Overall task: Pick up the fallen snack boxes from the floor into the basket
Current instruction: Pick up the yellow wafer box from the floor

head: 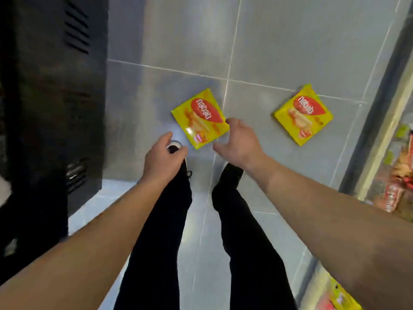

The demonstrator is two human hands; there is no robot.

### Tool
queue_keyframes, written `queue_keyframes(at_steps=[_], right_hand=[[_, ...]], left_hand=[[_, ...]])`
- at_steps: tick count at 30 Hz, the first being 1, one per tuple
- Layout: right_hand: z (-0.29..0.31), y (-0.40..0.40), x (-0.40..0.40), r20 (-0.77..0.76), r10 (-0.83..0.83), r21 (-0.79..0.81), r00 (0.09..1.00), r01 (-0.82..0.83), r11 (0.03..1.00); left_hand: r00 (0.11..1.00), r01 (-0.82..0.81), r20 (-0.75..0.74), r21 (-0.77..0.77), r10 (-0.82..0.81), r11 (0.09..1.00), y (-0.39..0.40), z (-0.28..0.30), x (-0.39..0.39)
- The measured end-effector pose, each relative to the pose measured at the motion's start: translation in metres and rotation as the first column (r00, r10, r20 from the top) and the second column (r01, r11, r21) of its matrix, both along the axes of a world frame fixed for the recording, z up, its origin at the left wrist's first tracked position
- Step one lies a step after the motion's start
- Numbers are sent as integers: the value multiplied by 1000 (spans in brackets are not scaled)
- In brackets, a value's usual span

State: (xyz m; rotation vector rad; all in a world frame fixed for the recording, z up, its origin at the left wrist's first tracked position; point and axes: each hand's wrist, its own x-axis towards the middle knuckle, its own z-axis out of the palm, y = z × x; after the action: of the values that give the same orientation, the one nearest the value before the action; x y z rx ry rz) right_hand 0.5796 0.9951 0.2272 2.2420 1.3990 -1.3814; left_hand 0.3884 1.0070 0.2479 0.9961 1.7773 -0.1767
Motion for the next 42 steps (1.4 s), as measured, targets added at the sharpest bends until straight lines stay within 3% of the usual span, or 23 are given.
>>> queue_keyframes(at_steps=[6, 10, 14, 18, 21, 24, 26, 30, 34, 36, 38, 39, 40, 42], right_hand=[[-178, 14, -12, 14, -164, -52, 986, 165, 985], [-265, 19, -6, 65, -362, -5, 930, 363, 932], [-311, 7, -2, 54, -371, -12, 927, 372, 928], [-313, -2, 1, -4, -440, -18, 898, 440, 898], [-286, -14, 9, -68, -544, -56, 837, 541, 839], [-231, -31, 24, -130, -601, -94, 789, 593, 800], [-175, -38, 39, -174, -618, -84, 767, 613, 785], [-63, -39, 71, -215, -616, -53, 758, 621, 782], [45, -40, 93, -211, -608, 8, 765, 623, 782], [108, -46, 102, -187, -678, 99, 711, 700, 707], [159, -49, 105, -239, -807, 143, 539, 842, 520], [189, -51, 104, -295, -870, 114, 395, 918, 379], [217, -53, 103, -379, -898, 38, 223, 973, 226], [267, -59, 95, -519, -848, -231, -109, 973, 16]], left_hand=[[998, -61, 0, -56, 61, 997, 1, -186, 4], [983, -183, -12, -87, 182, 979, 1, -274, 4], [963, -256, 63, -97, 263, 962, -2, -318, 9], [913, -368, 145, -114, 382, 923, -6, -317, 13], [852, -464, 200, -137, 483, 875, -8, -287, 16], [876, -437, 176, -109, 450, 893, 4, -230, 20], [899, -380, 192, -106, 394, 919, 13, -177, 25], [879, -287, 313, -253, 358, 924, 30, -59, 47], [863, -262, 372, -250, 343, 932, 33, 56, 73], [840, -289, 402, -239, 366, 927, 32, 121, 91], [798, -343, 434, -245, 419, 907, 28, 176, 106], [770, -353, 464, -262, 437, 898, 25, 201, 114], [739, -359, 496, -281, 455, 890, 21, 225, 122], [682, -351, 553, -327, 478, 878, 11, 265, 134]])
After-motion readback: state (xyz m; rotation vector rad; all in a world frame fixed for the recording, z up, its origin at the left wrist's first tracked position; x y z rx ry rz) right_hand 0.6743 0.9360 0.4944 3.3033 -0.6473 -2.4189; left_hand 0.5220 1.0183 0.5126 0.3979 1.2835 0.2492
